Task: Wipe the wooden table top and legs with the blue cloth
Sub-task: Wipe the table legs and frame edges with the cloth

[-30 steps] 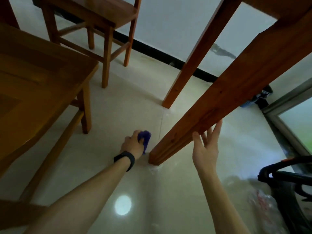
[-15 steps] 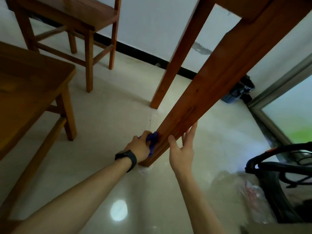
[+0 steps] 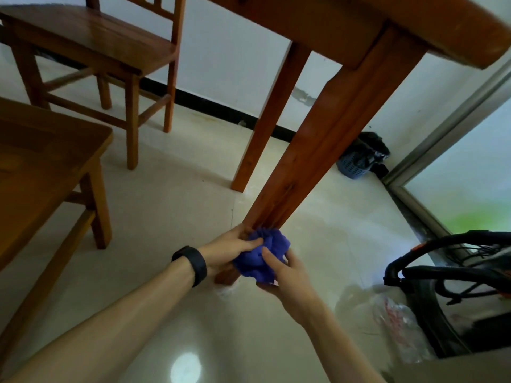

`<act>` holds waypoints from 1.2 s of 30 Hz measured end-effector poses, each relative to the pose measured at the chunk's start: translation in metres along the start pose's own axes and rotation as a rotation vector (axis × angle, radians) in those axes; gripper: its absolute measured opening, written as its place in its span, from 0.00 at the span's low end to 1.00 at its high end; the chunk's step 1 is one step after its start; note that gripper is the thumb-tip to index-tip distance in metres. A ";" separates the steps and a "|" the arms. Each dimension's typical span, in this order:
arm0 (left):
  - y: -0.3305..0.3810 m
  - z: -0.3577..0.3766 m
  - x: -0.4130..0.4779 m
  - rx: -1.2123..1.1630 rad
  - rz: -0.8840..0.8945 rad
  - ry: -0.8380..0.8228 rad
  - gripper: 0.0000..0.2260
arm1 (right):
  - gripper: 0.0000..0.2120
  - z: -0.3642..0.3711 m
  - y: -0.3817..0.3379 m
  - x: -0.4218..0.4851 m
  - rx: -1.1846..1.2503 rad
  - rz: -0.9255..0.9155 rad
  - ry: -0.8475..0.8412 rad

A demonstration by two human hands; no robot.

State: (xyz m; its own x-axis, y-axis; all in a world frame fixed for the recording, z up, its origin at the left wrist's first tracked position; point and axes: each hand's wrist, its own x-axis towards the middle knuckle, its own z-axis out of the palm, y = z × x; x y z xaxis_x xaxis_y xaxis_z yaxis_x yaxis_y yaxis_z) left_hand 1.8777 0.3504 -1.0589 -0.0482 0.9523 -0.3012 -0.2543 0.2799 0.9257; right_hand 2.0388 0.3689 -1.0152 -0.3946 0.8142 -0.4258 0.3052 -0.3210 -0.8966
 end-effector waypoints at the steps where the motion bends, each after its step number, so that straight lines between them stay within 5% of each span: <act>1: 0.009 0.002 -0.003 -0.029 0.020 -0.018 0.17 | 0.15 0.002 -0.008 -0.004 0.050 -0.064 0.020; 4: 0.036 0.005 -0.013 -0.086 0.060 -0.076 0.23 | 0.16 0.006 -0.024 -0.015 0.052 -0.321 0.145; 7: 0.062 -0.006 -0.021 -0.009 0.087 -0.104 0.12 | 0.14 -0.003 -0.050 -0.018 -0.327 -0.745 0.448; 10: 0.071 -0.017 -0.024 -0.027 0.192 0.142 0.10 | 0.18 -0.009 -0.084 -0.006 -0.460 -1.108 0.723; 12: 0.069 -0.017 -0.022 -0.075 0.225 0.305 0.11 | 0.21 -0.005 -0.083 0.008 -0.495 -1.181 0.799; 15: 0.061 -0.005 -0.020 0.051 0.212 0.287 0.19 | 0.24 0.002 -0.027 0.030 -0.811 -1.018 0.631; 18: 0.054 0.015 -0.024 0.116 0.125 0.139 0.23 | 0.19 -0.002 0.049 0.036 -1.016 -0.552 0.347; 20: 0.045 0.028 -0.027 0.153 0.067 0.078 0.26 | 0.16 -0.008 0.094 0.036 -0.838 -0.258 0.345; 24: 0.032 0.027 -0.031 0.139 0.046 0.120 0.26 | 0.08 0.005 0.157 0.043 -0.363 0.036 0.412; 27: 0.026 0.020 -0.030 0.135 0.055 0.116 0.25 | 0.13 0.030 0.192 0.055 0.145 0.243 0.453; 36: 0.027 0.017 -0.025 0.123 0.040 0.117 0.27 | 0.08 0.089 0.196 0.114 0.792 0.391 0.570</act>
State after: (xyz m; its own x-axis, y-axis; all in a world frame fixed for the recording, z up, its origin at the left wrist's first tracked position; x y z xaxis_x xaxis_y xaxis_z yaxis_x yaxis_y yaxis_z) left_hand 1.8888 0.3363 -1.0221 -0.1697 0.9445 -0.2813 -0.1301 0.2615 0.9564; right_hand 1.9765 0.3555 -1.2505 0.1377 0.6270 -0.7667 -0.4122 -0.6676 -0.6200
